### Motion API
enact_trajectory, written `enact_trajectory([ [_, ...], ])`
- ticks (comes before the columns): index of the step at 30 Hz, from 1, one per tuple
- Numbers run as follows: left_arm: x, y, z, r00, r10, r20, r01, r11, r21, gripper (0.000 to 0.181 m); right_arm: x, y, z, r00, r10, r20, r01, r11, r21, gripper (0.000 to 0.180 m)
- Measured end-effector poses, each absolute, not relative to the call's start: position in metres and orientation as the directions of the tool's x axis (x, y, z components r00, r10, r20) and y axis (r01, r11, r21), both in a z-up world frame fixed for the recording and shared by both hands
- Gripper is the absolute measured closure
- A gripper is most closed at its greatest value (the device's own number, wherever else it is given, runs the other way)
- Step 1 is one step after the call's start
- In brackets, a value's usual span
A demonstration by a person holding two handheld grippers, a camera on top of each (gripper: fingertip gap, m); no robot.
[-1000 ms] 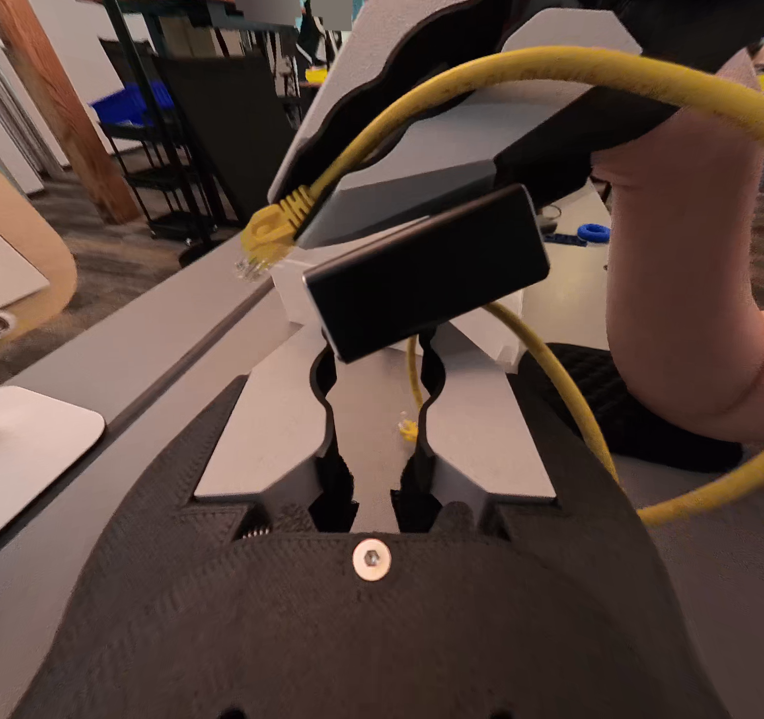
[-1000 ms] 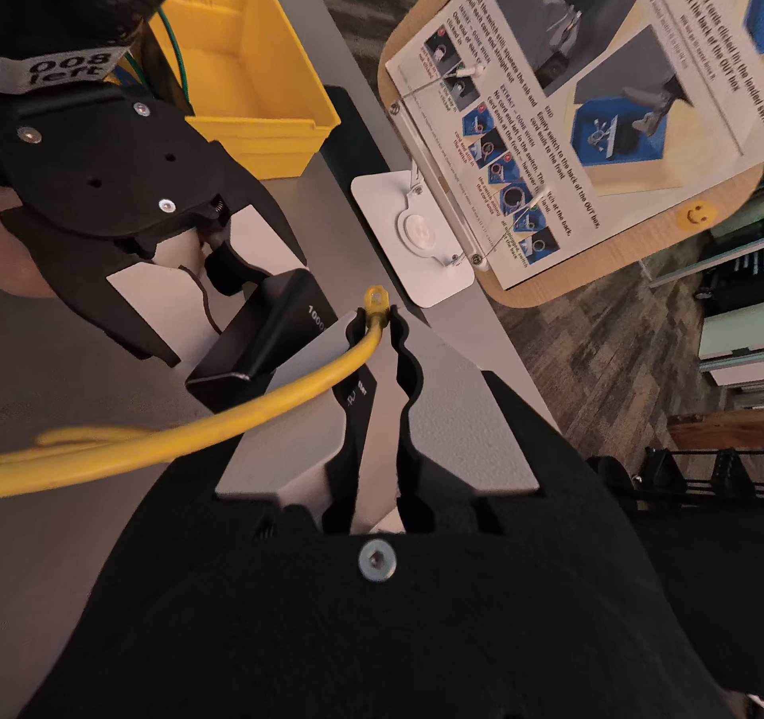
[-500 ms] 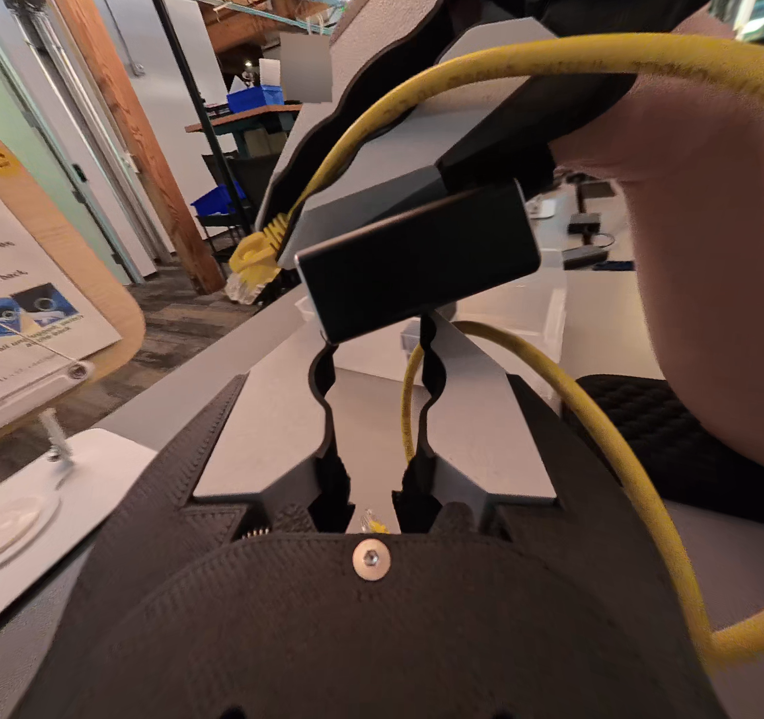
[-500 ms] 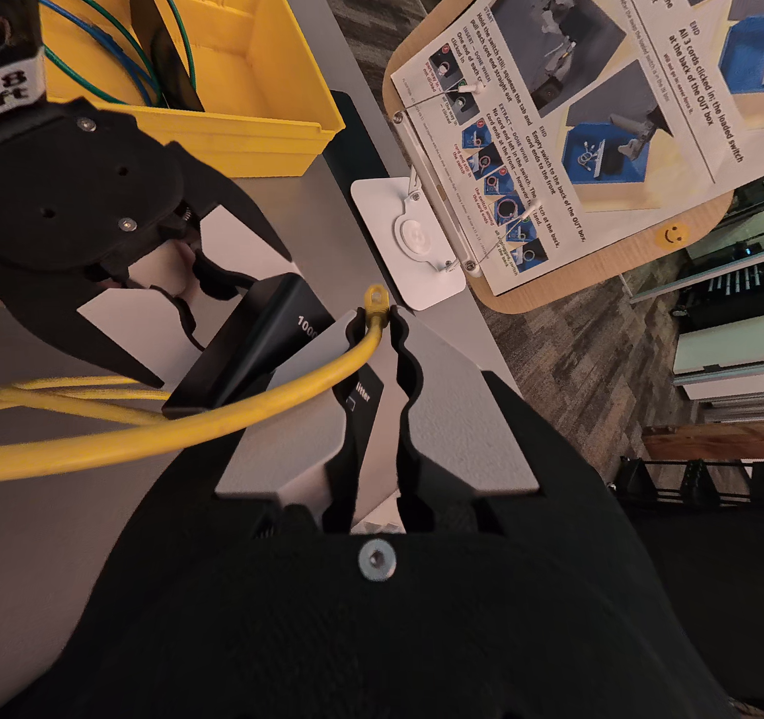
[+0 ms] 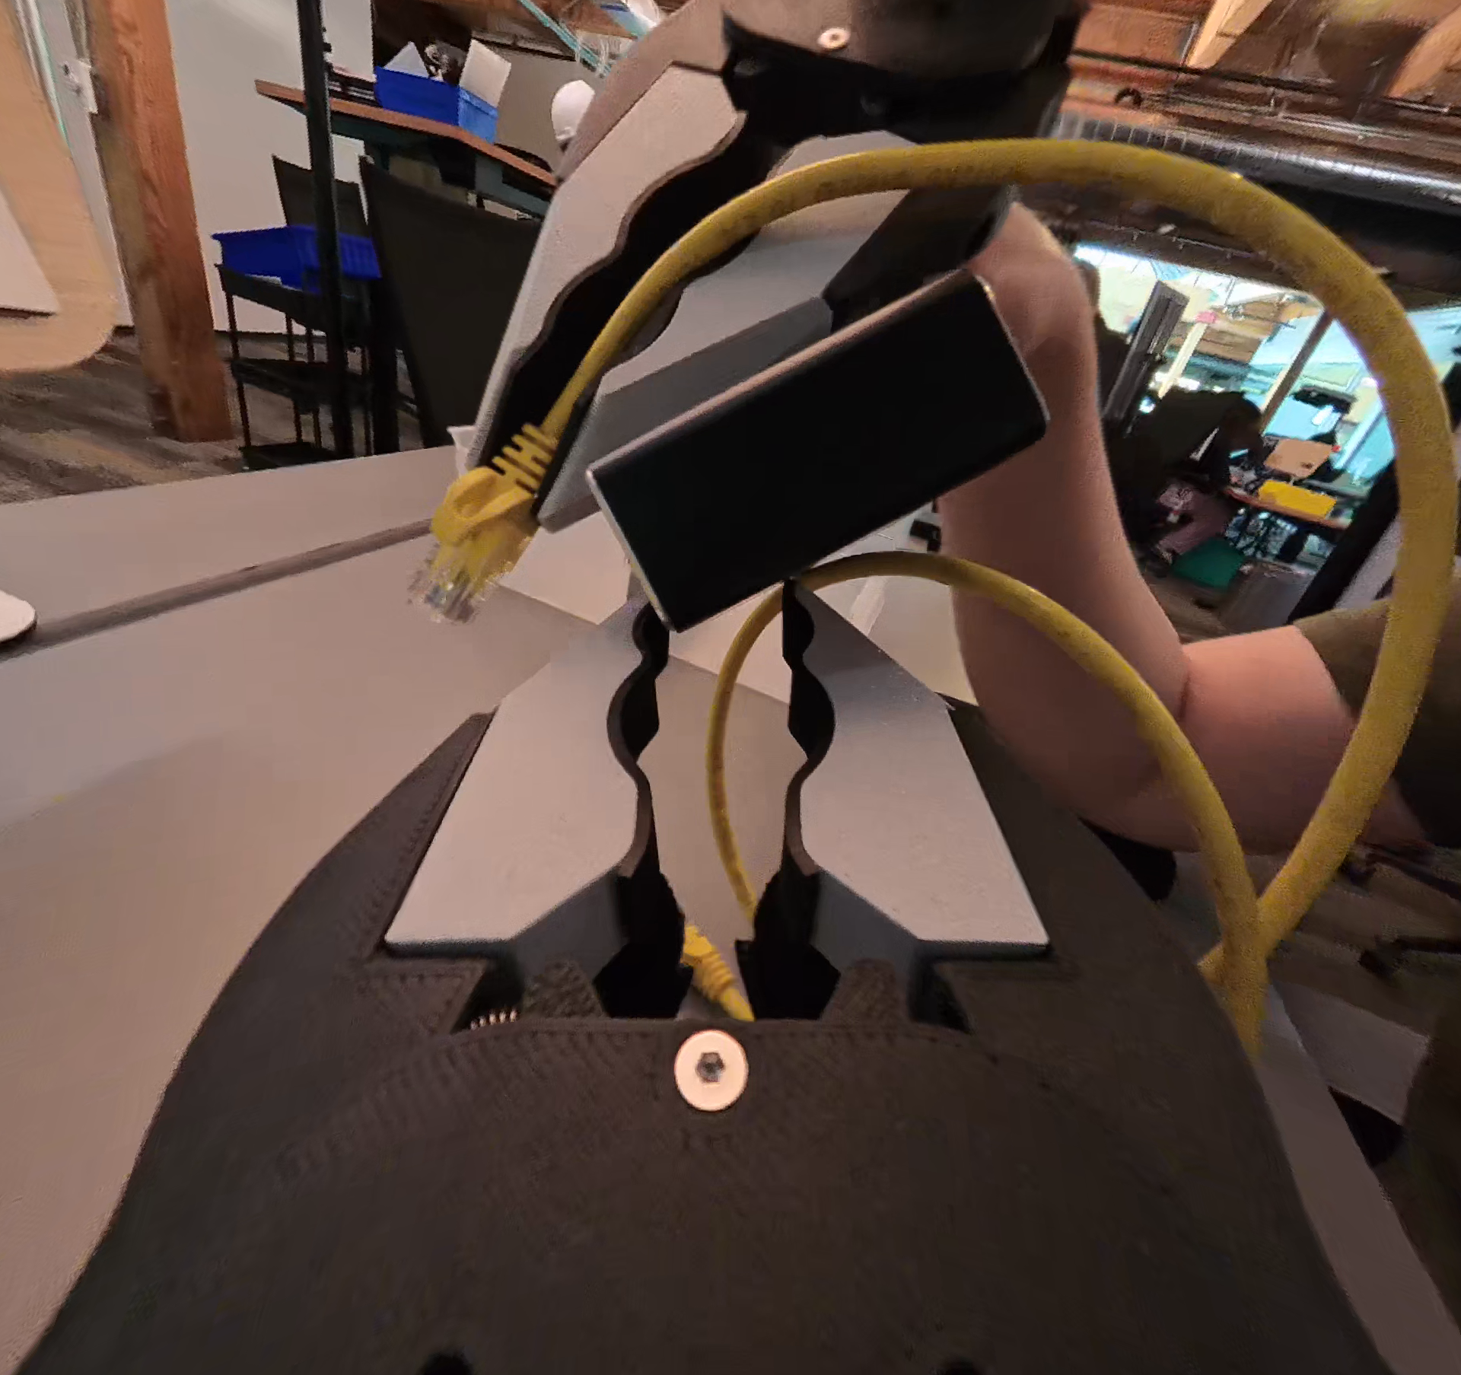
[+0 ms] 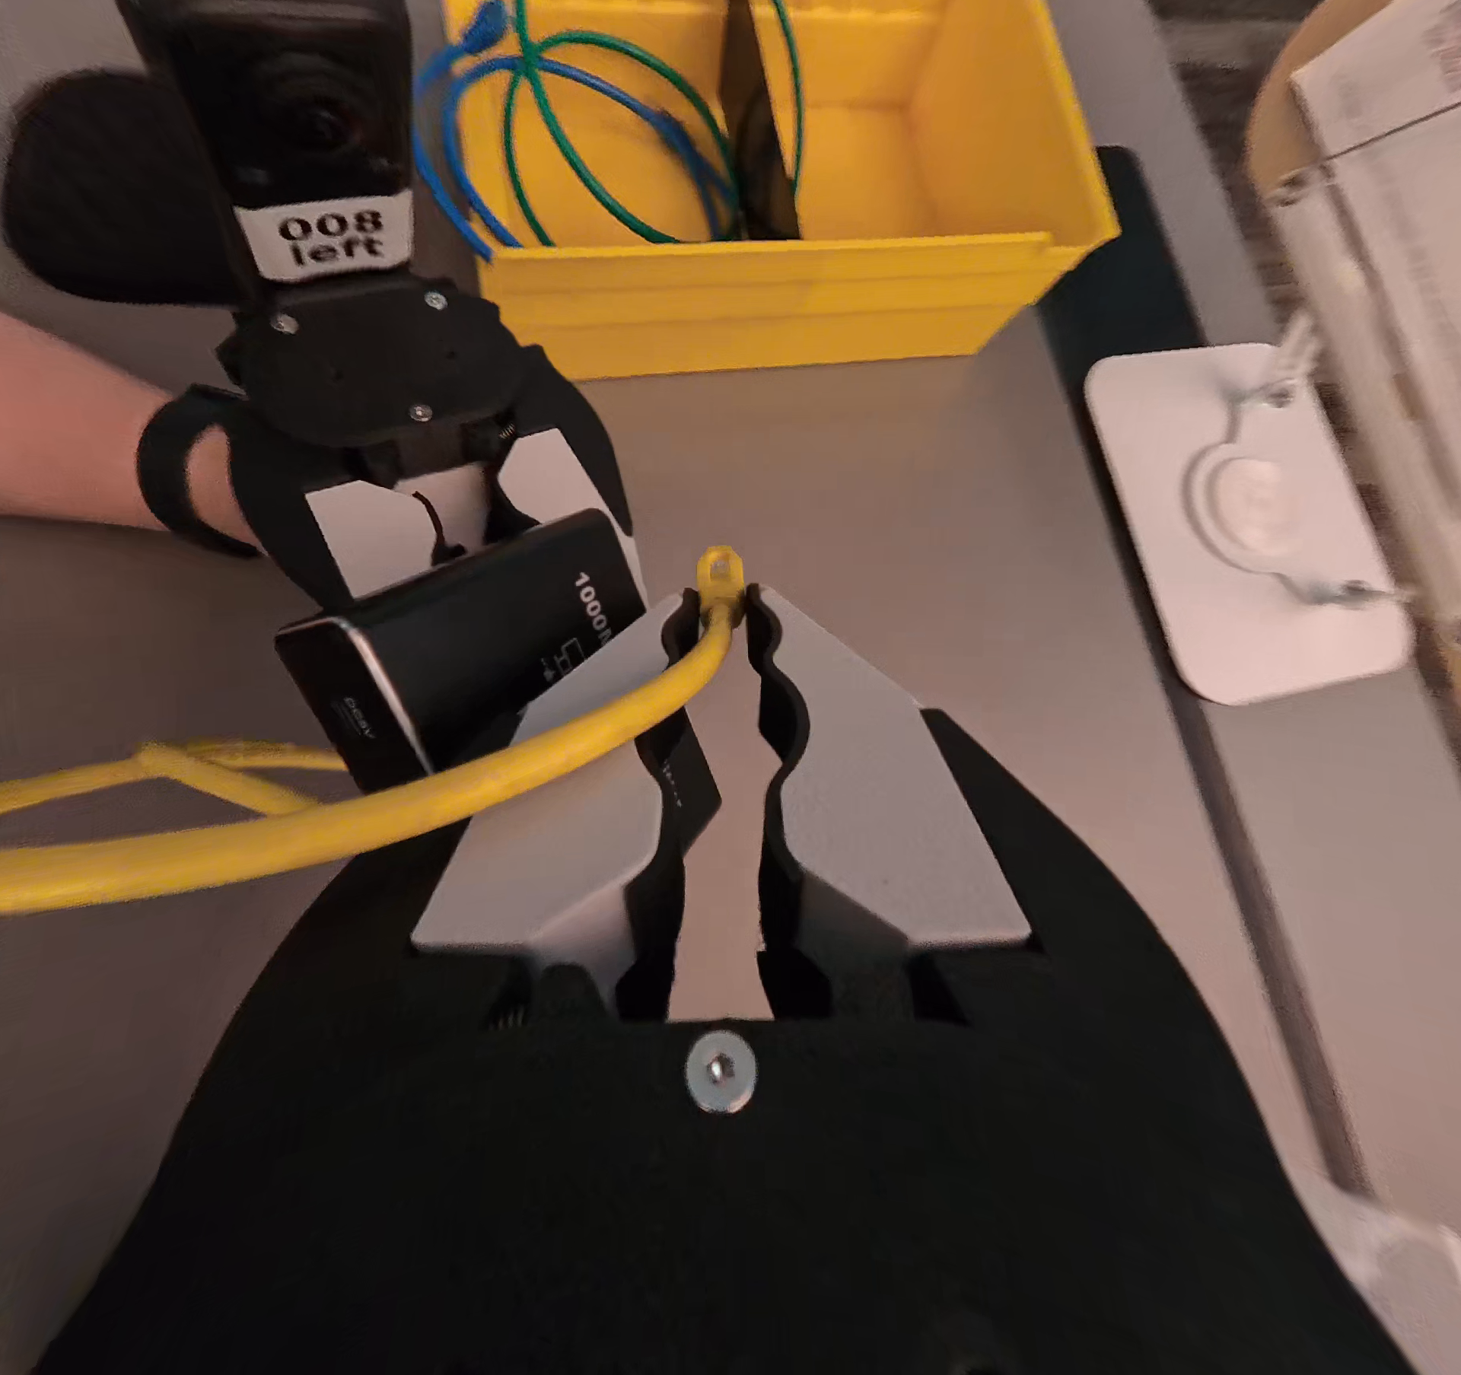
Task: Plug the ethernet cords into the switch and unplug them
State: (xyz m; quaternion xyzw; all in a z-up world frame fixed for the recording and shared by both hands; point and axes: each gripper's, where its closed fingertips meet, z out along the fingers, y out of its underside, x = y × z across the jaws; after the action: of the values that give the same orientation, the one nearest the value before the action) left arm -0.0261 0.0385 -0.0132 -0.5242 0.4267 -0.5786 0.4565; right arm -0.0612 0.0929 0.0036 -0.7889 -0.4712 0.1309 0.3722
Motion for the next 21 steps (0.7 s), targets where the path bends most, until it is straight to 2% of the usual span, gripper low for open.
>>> enact_trajectory([
  [1, -0.031, 0.037, -0.015, -0.037, -0.972, 0.23, 0.088, -0.233, -0.969, 0.154, -0.068, 0.091, 0.001, 0.506, 0.857, 0.092, 0.624, -0.291, -0.725, 0.169],
  [9, -0.052, 0.037, -0.006, -0.061, -0.973, 0.224, 0.164, -0.231, -0.959, 0.155, -0.088, 0.079, 0.026, 0.389, 0.906, -0.164, 0.416, -0.332, -0.847, 0.168],
  [16, -0.06, 0.045, -0.001, -0.055, -0.964, 0.261, 0.193, -0.267, -0.944, 0.158, -0.079, 0.09, 0.049, 0.405, 0.909, -0.1, 0.322, -0.244, -0.915, 0.168],
  [21, -0.06, 0.052, -0.01, 0.021, -0.978, 0.207, 0.126, -0.202, -0.971, 0.158, -0.081, 0.092, 0.037, 0.398, 0.917, -0.023, 0.405, -0.198, -0.893, 0.168],
])
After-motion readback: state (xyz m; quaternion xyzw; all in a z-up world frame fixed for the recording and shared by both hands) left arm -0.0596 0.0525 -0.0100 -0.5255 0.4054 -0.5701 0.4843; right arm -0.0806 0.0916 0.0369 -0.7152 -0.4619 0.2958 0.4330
